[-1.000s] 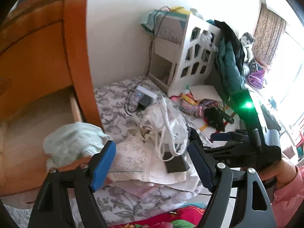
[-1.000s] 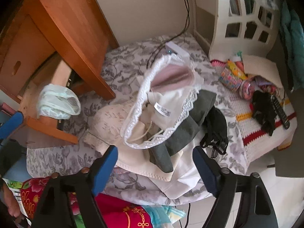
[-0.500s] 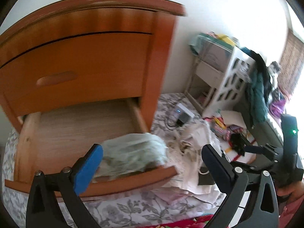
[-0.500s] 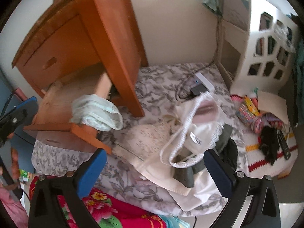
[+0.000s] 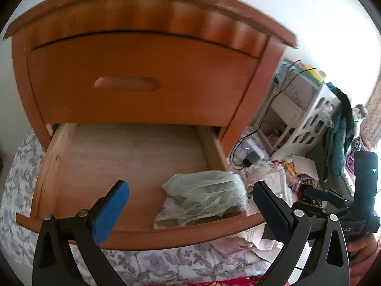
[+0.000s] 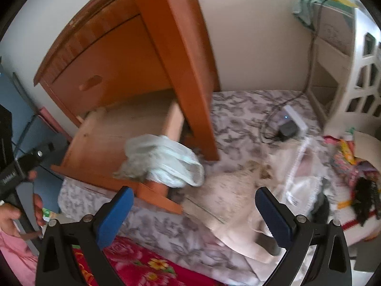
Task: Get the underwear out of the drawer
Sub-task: 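Move both grippers back to the drawer toward the pale green lace cloth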
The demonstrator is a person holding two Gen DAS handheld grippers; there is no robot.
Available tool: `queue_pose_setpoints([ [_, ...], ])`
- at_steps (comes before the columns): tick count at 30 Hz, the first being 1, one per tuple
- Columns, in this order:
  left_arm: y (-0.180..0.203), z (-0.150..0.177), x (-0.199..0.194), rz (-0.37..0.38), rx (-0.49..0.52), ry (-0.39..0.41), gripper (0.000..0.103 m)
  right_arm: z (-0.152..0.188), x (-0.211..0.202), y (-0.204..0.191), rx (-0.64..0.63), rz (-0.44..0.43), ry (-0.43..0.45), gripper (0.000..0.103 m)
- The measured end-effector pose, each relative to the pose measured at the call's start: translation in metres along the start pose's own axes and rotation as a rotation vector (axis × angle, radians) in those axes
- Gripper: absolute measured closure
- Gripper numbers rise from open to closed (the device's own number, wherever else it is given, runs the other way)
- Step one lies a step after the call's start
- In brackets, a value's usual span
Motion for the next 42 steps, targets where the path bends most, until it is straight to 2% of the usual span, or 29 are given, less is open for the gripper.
queue_pose_setpoints([
  [9,-0.036,0.009,0.011,-0.057,-0.11,-0.075,0.0,-0.017,0.038,-0.025,0.062,-0.1,-0.057,0.0],
  [15,-0.045,0.012,0.016,-0.065,-0.119,-0.097,0.0,-0.019,0.052,-0.032,0.035,-0.106,-0.069,0.0],
  [21,-0.051,0.012,0.024,-0.06,-0.137,-0.114,0.0,-0.024,0.063,-0.03,0.059,-0.098,-0.074,0.0],
  [27,-0.054,0.012,0.03,-0.057,-0.138,-0.131,0.0,-0.026,0.07,-0.042,0.001,-0.086,-0.086,0.0],
  [29,-0.056,0.013,0.031,-0.056,-0.143,-0.136,0.0,-0.027,0.072,-0.043,-0.001,-0.088,-0.089,0.004],
  [31,-0.058,0.015,0.031,-0.059,-0.149,-0.139,0.0,-0.028,0.075,-0.043,0.006,-0.1,-0.098,0.016],
  [36,-0.06,0.017,0.032,-0.06,-0.155,-0.142,0.0,-0.026,0.08,-0.047,-0.001,-0.109,-0.122,0.032],
  [39,-0.06,0.019,0.032,-0.057,-0.154,-0.146,0.0,-0.024,0.083,-0.051,-0.014,-0.112,-0.132,0.035],
  [42,-0.06,0.02,0.034,-0.056,-0.155,-0.152,0.0,-0.022,0.084,-0.054,-0.032,-0.109,-0.136,0.042],
])
Point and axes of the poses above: each gripper's, at about its wrist camera, not at the fingertips, and x roughly the way its jaws point, y to its right, z to its underside, the point moved 4 cm from there along x, roughly the way its jaws point, and after that the axes turned 13 degrees about z, right-handed, at the moved point
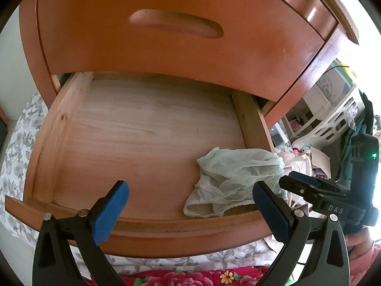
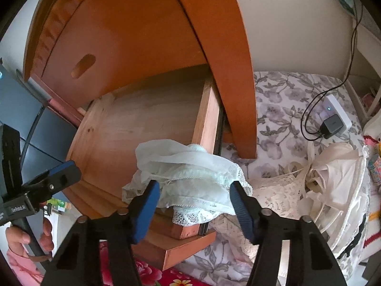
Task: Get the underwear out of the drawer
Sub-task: 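Move both grippers back to the drawer toward the pale green lace cloth, then close the right gripper on the pale green lace cloth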
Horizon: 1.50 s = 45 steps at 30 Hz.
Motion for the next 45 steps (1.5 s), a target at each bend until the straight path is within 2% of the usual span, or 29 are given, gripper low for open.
queue_pose_setpoints([
  [6,-0.002,0.002,0.0,0.001,-0.006,-0.001,0.0,-0.002,0.006,0.001,0.007,0.002,-0.01,0.059],
  [12,-0.002,0.002,0.001,0.002,-0.008,-0.006,0.0,-0.002,0.01,-0.003,0.003,-0.009,-0.012,0.071],
  [14,-0.002,0.002,0.002,0.003,-0.008,-0.008,0.0,-0.002,0.01,-0.003,0.004,-0.011,-0.008,0.072],
  [18,-0.001,0.0,0.006,0.008,-0.01,-0.018,0.0,-0.001,0.009,-0.003,0.009,-0.025,-0.004,0.086],
  [23,0.006,-0.004,0.009,0.014,0.007,-0.026,0.0,0.0,0.001,-0.006,-0.016,-0.009,0.019,0.092],
  [25,0.01,-0.005,0.011,0.015,0.016,-0.03,0.0,-0.001,-0.004,-0.005,-0.015,-0.01,0.033,0.099],
  [33,0.018,-0.003,0.018,0.029,0.022,-0.05,0.0,0.0,-0.009,-0.01,-0.031,-0.038,0.044,0.1],
  [40,0.016,-0.006,0.009,0.036,-0.005,-0.024,0.0,-0.005,-0.033,-0.005,0.025,-0.132,0.098,0.1],
  [45,0.037,-0.006,0.013,0.067,0.055,-0.038,0.0,-0.007,-0.047,-0.01,0.018,-0.148,0.127,0.1],
])
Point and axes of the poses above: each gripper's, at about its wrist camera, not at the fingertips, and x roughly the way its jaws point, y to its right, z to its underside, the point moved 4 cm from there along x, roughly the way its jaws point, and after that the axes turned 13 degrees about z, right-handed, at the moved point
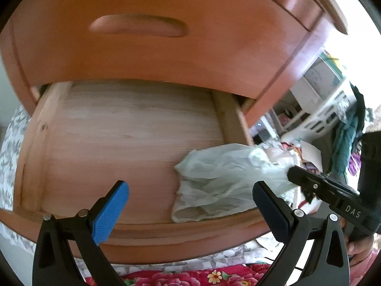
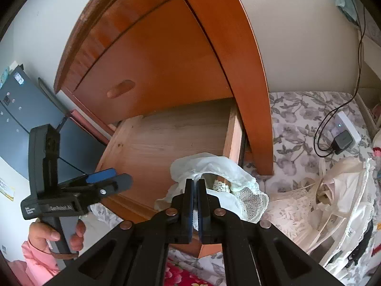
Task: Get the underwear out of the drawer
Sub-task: 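Close the right gripper on the pale green lace cloth, then lift the pale green cloth out of the drawer with the right gripper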
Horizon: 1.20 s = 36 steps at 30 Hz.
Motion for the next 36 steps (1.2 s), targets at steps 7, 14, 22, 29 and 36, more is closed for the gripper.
queue_pose_setpoints([
  [7,0.035,0.006,0.016,0.03,0.123,-0.052,0.0,-0.005,-0.021,0.003,0.037,-0.033,0.05,0.1],
  [14,0.066,0.006,0.034,0.051,0.207,-0.078,0.001,-0.013,-0.04,0.001,0.048,-0.058,0.096,0.1],
  [22,0.072,-0.005,0.038,0.089,0.184,-0.04,0.08,-0.014,-0.056,0.002,0.052,-0.076,0.129,0.1],
  [29,0.108,-0.012,0.016,0.138,0.267,0.041,0.095,-0.011,-0.076,0.013,0.069,-0.092,0.174,0.1],
  [36,0.176,-0.016,-0.001,0.22,0.4,0.092,0.095,-0.007,-0.116,0.033,0.1,-0.086,0.253,0.1],
])
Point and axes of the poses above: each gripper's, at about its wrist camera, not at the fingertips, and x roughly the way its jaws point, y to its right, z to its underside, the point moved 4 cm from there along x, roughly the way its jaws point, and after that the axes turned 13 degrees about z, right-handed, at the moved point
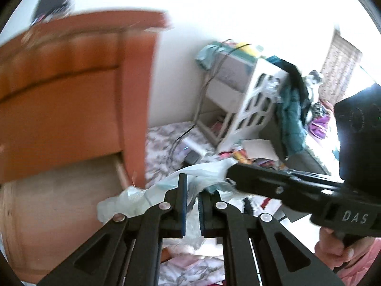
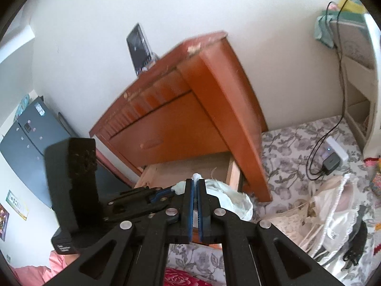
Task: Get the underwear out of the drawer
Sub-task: 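Lift the pale green cloth out of the drawer with the right gripper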
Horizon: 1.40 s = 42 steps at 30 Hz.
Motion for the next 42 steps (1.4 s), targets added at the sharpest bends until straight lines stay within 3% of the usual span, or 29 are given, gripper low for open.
queue_pose_setpoints([
  [8,0.065,-0.018,0.019,0.098,0.099,-0.007,0.095,-0.006,-0.055,0.038,0.04,0.054,0.094,0.1],
  [14,0.086,-0.014,0.044,0.105,0.139,-0.054,0.095,-0.002,-0.081,0.071,0.084,0.106,0.122,0.1],
  [19,0.068,0.009,0.078,0.05,0.103,-0.151,0.095,0.011,-0.069,0.095,0.114,0.155,0.068,0.1],
  [26,0.038,0.041,0.112,-0.022,0.046,-0.267,0.095,0.041,-0.018,0.125,0.166,0.215,-0.076,0.1],
  [28,0.033,0.048,0.116,-0.042,0.033,-0.295,0.091,0.05,-0.002,0.132,0.186,0.228,-0.119,0.1],
  [30,0.028,0.054,0.115,-0.065,0.021,-0.314,0.071,0.058,0.011,0.135,0.18,0.253,-0.153,0.1],
  [32,0.026,0.058,0.11,-0.073,0.002,-0.317,0.06,0.062,0.019,0.138,0.172,0.277,-0.174,0.1],
  [34,0.025,0.059,0.102,-0.069,-0.002,-0.308,0.059,0.065,0.026,0.139,0.173,0.294,-0.19,0.098],
  [36,0.024,0.059,0.092,-0.078,-0.008,-0.296,0.049,0.067,0.031,0.141,0.174,0.311,-0.204,0.096],
  [40,0.018,0.059,0.064,-0.082,-0.036,-0.243,0.041,0.071,0.039,0.139,0.177,0.336,-0.226,0.096],
  [42,0.012,0.059,0.051,-0.099,-0.057,-0.217,0.032,0.073,0.042,0.137,0.177,0.341,-0.235,0.096],
])
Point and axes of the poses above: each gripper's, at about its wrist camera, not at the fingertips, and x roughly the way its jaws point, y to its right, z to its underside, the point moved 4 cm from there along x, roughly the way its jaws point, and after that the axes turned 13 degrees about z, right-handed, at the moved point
